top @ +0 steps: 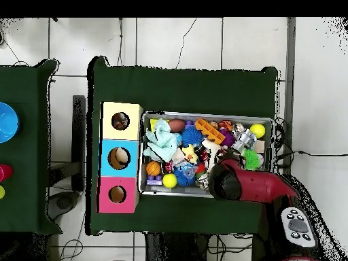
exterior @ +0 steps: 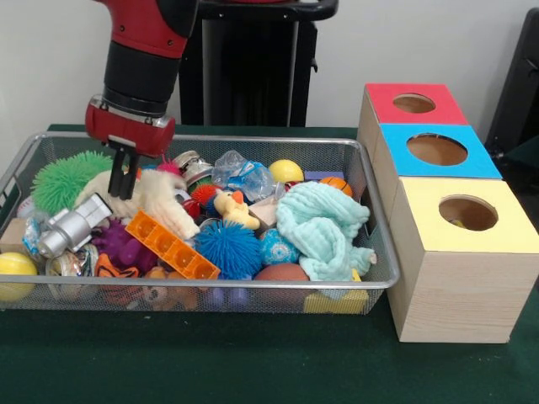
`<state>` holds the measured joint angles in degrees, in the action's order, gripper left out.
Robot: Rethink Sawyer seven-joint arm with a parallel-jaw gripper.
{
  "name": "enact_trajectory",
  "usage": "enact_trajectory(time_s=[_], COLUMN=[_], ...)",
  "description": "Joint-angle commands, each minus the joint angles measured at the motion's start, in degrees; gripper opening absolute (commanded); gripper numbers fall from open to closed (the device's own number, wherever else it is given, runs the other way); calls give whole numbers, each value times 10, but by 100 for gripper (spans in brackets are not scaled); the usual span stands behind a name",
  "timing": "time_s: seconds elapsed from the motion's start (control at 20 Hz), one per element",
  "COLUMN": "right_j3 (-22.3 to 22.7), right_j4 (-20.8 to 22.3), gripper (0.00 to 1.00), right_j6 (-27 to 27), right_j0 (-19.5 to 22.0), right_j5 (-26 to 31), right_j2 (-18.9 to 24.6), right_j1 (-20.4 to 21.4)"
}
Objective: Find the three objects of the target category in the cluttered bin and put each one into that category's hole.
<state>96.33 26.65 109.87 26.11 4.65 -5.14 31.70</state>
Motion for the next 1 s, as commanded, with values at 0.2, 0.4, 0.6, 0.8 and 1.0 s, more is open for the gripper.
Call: enact_trajectory(time_s=[0.2,0.4,0.6,0.8,1.0], right_j3=[-48,-31,-27,-28,-38], right_j4=[45,49,56,54,60], gripper=[0,0,0,0,100], right_j6=[-59,-52,-47,-40,-32], right_j0=[23,25,23,23,3], right_j5=[77,83,77,81,77], right_j2=[83,83,83,81,58], right_j1=[2,22,30,28,28])
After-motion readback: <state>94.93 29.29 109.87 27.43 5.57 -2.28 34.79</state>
